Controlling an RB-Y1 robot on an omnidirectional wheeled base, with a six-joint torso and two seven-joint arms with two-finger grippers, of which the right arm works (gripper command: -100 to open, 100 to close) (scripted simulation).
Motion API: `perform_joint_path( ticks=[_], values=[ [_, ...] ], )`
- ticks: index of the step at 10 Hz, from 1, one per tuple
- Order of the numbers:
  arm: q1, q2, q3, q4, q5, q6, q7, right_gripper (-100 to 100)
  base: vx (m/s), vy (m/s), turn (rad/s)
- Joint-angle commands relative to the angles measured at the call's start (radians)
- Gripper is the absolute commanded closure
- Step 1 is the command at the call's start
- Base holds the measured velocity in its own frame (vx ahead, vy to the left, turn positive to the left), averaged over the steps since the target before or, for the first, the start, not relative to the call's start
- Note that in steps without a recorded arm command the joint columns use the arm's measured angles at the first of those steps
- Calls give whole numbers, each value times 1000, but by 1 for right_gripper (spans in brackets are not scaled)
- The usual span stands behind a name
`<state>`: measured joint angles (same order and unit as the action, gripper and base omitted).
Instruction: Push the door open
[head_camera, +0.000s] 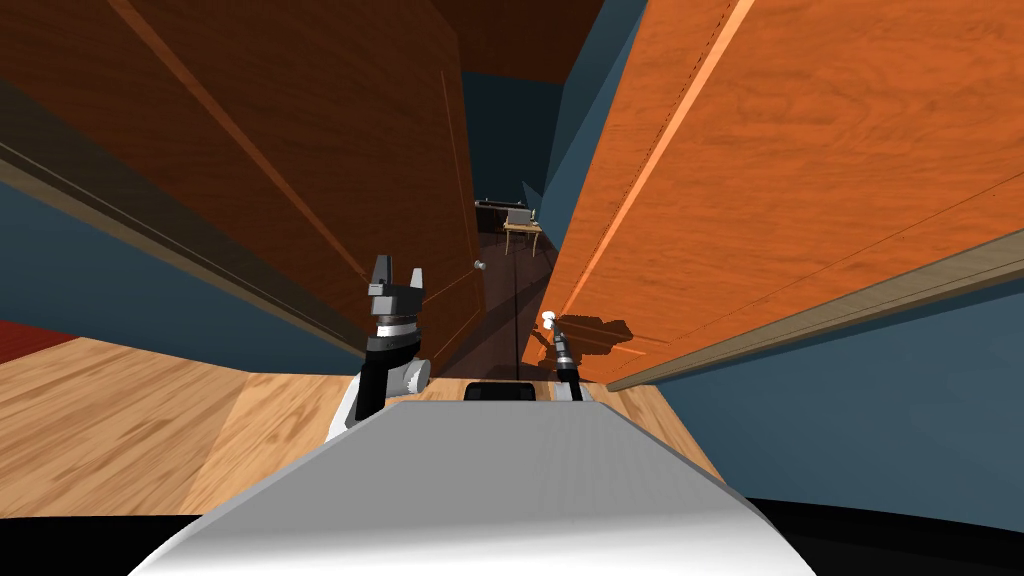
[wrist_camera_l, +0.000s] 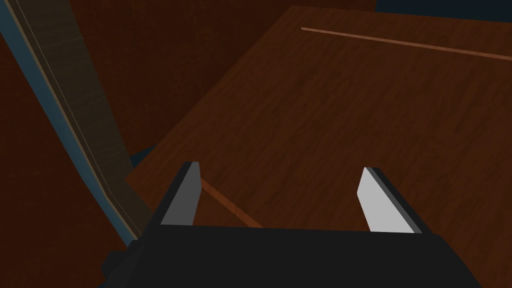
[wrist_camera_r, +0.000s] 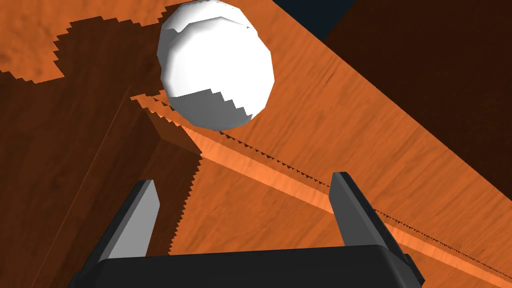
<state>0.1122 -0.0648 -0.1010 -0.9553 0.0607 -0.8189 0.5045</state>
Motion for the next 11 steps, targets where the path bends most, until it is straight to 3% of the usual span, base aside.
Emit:
perform_joint_path(
  ticks=[1, 3, 6, 8, 11],
  values=[
    [-1, -3, 9, 0, -15, -1, -37, -100, -14, 2, 0],
    [-2, -10, 39, -1, -66, -6, -99, -100, -14, 3, 0],
    [-2, -14, 55, -2, -93, -9, -159, -100, -13, 2, 0],
    [-2, -21, 88, -4, -147, -14, -225, -100, -18, 5, -1],
    [-3, -24, 105, -4, -175, -16, -283, -100, -14, 2, 0]
  ],
)
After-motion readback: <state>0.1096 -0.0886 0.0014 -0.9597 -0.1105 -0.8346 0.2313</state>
